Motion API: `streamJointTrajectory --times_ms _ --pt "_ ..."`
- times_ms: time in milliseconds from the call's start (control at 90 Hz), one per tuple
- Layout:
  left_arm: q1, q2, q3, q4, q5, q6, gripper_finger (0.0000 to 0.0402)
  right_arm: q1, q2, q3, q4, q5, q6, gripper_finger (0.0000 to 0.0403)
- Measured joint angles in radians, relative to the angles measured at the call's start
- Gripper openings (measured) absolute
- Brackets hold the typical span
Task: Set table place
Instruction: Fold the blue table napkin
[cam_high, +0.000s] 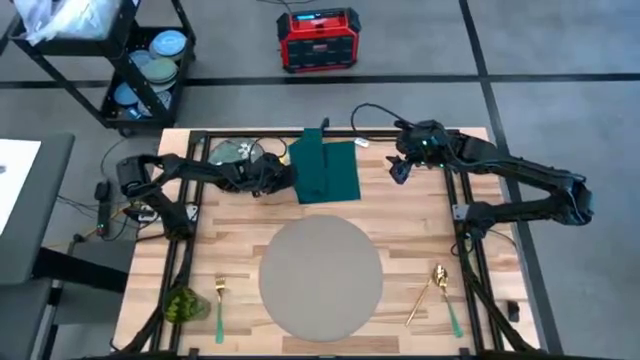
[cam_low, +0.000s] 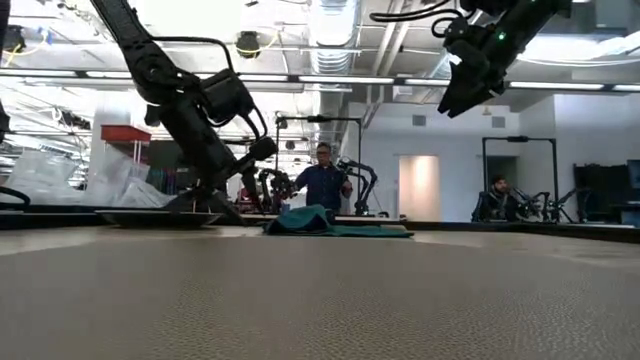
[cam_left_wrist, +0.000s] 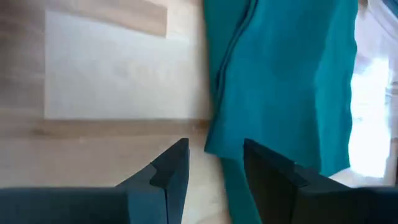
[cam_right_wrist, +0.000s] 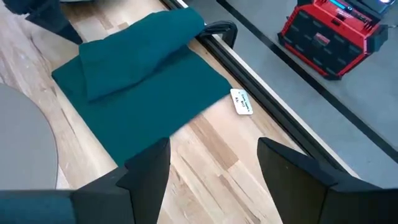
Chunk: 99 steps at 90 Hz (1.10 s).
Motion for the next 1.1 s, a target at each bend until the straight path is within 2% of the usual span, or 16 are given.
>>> streamJointTrajectory --times_ms 1100 --pt "0.002 0.011 0.000 0.054 0.020 0.053 0.0132 0.000 0.000 0.000 -0.005 0.000 0.000 0.0230"
